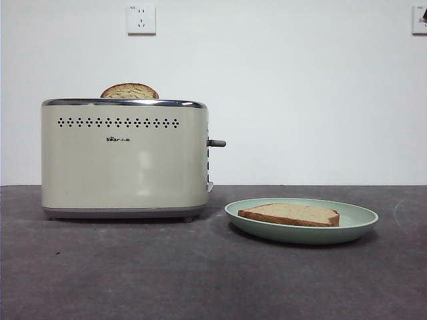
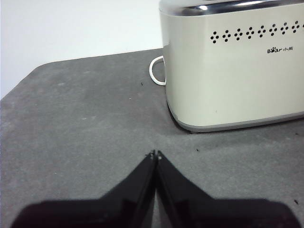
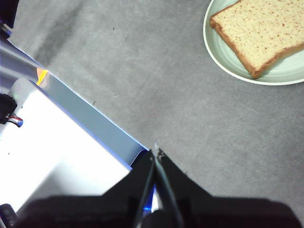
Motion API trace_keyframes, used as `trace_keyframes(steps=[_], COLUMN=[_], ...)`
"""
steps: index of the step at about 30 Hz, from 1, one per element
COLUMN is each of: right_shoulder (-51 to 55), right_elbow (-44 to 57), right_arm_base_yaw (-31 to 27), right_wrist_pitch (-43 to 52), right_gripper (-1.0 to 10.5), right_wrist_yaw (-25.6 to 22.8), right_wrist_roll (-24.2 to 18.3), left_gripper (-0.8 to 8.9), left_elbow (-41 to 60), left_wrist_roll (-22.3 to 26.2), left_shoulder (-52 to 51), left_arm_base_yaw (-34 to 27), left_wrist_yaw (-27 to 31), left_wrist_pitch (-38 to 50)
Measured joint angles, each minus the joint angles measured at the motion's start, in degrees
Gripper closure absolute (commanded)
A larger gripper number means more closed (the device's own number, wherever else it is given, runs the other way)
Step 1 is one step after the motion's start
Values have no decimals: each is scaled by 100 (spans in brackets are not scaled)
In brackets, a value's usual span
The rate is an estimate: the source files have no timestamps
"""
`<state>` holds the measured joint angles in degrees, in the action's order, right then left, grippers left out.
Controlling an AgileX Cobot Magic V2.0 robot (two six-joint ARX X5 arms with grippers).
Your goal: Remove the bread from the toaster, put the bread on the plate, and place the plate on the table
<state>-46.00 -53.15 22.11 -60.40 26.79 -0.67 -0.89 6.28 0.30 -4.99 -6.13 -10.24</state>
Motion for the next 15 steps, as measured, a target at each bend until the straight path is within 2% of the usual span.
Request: trace_keyframes(steps=[15], right_shoulder=[0], right_elbow=[0], right_arm_base_yaw=[0], right_wrist_pitch=[0], right_gripper=[946], right_wrist_yaw=[0], right_wrist_roll=[-2], left_gripper=[817], left_elbow=[0], left_wrist_roll=[-39], left_shoulder=[0], left_arm_base_yaw=[-11], left_wrist_yaw=[-4], left_wrist_pitch=[2])
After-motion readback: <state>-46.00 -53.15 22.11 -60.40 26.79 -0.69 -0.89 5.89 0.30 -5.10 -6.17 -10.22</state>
